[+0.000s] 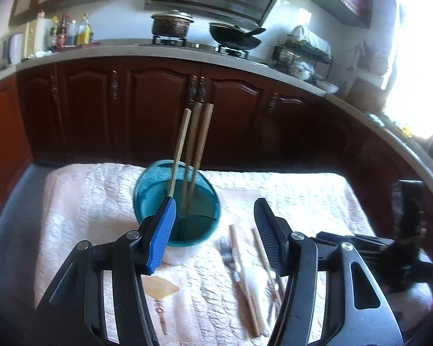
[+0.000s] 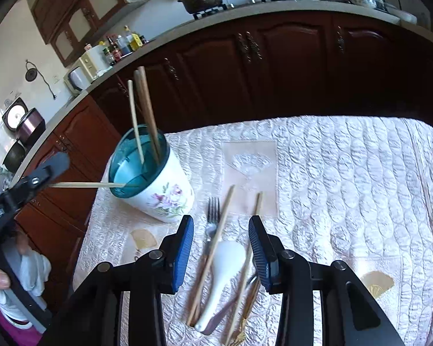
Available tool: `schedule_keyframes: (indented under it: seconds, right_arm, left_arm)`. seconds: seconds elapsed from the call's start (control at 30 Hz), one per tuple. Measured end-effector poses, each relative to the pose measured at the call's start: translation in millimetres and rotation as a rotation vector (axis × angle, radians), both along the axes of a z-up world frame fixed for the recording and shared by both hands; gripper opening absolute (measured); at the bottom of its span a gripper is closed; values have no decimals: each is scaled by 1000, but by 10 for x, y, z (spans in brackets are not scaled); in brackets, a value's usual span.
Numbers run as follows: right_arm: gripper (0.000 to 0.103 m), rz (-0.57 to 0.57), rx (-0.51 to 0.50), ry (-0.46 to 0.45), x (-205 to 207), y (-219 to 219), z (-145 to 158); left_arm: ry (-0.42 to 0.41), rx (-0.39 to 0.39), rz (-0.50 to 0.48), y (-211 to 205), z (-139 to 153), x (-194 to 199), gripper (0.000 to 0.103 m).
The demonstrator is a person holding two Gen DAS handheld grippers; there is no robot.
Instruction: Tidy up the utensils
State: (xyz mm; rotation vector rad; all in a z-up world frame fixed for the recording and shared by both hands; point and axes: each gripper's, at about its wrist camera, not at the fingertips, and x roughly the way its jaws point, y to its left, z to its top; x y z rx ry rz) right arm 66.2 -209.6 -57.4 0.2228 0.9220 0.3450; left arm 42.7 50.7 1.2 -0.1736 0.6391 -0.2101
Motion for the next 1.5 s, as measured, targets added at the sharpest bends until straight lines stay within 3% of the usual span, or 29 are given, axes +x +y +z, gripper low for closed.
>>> schedule_keyframes:
  seconds: [0.23,0.67,0.9,1.1,1.3,1.5]
  right_arm:
    - [38,-19,-10,41,7,-114,-192]
    - [37,-31,-52,158,69,-270,-766]
    - [34,-35,-8,189,116,-422,-1099]
    - [33,-14,55,170,259,-469,-1214]
    - [6,43,113,166,365,-413,-1309]
    - [3,-19,110,140,184,-699,-1224]
  left_arm:
    - [44,16,-88,-164,-84,-88,56]
    - [211,97,-126,-535,-799,41,56]
    - [338,92,-124,-569,-1269,174,56]
    - [386,87,-137,-614,-1411,192,56]
    - [415,78,-115,-594,-1473,227,56]
    - [433,76,-120,-638,-1565,306,56]
